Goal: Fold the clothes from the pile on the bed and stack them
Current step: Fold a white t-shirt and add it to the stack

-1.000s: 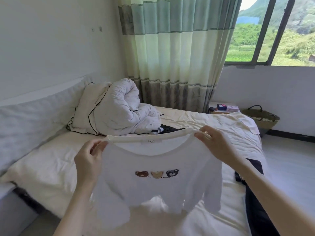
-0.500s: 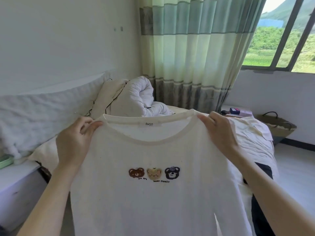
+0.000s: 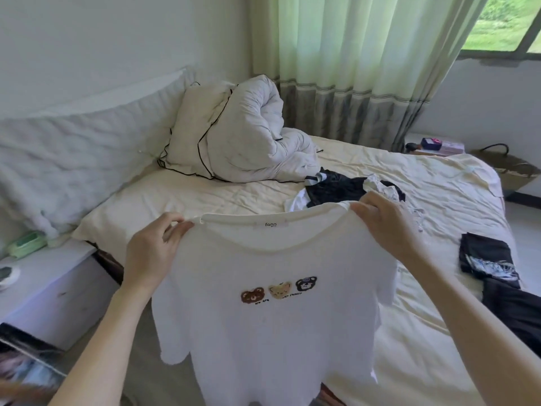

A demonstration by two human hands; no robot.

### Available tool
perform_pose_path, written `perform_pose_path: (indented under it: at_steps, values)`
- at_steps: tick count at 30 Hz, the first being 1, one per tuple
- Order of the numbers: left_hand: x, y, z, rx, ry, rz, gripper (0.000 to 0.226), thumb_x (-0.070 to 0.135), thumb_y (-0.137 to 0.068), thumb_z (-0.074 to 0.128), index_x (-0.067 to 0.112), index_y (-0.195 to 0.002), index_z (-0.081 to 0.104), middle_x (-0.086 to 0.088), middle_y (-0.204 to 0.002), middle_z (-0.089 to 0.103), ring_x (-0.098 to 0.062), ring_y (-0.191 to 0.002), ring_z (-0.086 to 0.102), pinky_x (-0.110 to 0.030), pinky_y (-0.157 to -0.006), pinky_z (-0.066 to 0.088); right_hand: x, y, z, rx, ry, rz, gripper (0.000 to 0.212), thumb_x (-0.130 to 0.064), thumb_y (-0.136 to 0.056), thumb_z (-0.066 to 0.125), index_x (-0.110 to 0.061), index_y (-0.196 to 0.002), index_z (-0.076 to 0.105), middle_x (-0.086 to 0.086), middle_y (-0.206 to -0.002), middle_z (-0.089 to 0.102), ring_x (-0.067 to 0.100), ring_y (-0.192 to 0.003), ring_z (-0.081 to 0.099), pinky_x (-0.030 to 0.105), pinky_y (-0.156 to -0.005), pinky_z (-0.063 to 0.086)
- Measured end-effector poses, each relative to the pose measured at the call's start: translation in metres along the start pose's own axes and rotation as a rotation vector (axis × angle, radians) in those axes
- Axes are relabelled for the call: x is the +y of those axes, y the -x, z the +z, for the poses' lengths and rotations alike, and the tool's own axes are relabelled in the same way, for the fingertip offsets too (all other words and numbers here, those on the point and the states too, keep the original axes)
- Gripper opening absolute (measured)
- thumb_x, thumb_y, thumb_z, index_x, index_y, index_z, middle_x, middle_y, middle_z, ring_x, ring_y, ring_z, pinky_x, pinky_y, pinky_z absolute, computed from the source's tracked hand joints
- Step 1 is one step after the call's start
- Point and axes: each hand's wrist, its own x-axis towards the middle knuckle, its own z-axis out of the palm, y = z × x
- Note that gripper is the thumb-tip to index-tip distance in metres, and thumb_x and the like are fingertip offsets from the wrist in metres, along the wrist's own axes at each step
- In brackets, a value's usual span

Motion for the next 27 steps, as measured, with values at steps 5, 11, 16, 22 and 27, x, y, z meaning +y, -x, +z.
perform_pose_path:
  at_steps: [5, 11, 16, 22, 27]
  values:
    - [-0.037, -0.05, 0.002, 0.043, 0.025, 0.04, 0.015, 0.02, -0.083, 0.07, 0.007, -0.083, 0.063, 0.019, -0.055, 0.041, -0.001, -0.05, 0.045, -0.025, -0.05, 0.035, -0.029, -0.031, 0.038, 0.108, -0.016, 0.104, 0.017, -0.036, -0.089, 0.059, -0.022, -0.08, 0.059, -0.012, -0.075, 0.052, 0.008, -0.071, 0.046, 0.027, -0.062, 0.03]
    - [-0.067, -0.12, 0.034, 0.024, 0.035, 0.041, 0.017, 0.025, -0.083, 0.069, 0.009, -0.085, 0.066, 0.011, -0.061, 0.048, -0.015, -0.059, 0.049, -0.026, -0.058, 0.038, -0.03, -0.097, 0.075, 0.228, 0.074, 0.121, 0.021, -0.039, -0.088, 0.058, -0.023, -0.074, 0.053, -0.003, -0.086, 0.056, 0.019, -0.084, 0.047, 0.031, -0.07, 0.033]
    - [-0.105, -0.187, 0.097, -0.034, -0.028, -0.009, 0.022, 0.034, -0.086, 0.064, 0.012, -0.085, 0.063, 0.012, -0.054, 0.043, -0.022, -0.055, 0.044, -0.028, -0.057, 0.032, -0.008, -0.176, 0.123, 0.241, 0.122, 0.122, 0.028, -0.037, -0.089, 0.057, -0.012, -0.077, 0.055, 0.001, -0.084, 0.056, 0.026, -0.084, 0.051, 0.034, -0.071, 0.035]
    - [-0.182, -0.25, 0.209, -0.184, -0.173, -0.063, 0.028, 0.04, -0.091, 0.057, 0.013, -0.091, 0.06, 0.006, -0.07, 0.055, -0.027, -0.064, 0.053, -0.028, -0.059, 0.032, 0.063, -0.281, 0.224, 0.059, 0.208, 0.18, 0.033, -0.041, -0.092, 0.051, -0.01, -0.094, 0.063, 0.006, -0.093, 0.059, 0.026, -0.095, 0.053, 0.038, -0.083, 0.039]
    - [-0.258, -0.296, 0.322, -0.323, -0.304, -0.056, 0.029, 0.038, -0.092, 0.055, 0.009, -0.092, 0.059, -0.006, -0.073, 0.062, -0.032, -0.063, 0.055, -0.029, -0.056, 0.031, 0.13, -0.353, 0.333, -0.047, 0.107, 0.357, 0.033, -0.043, -0.09, 0.052, -0.012, -0.081, 0.056, 0.004, -0.087, 0.057, 0.025, -0.083, 0.051, 0.035, -0.069, 0.035]
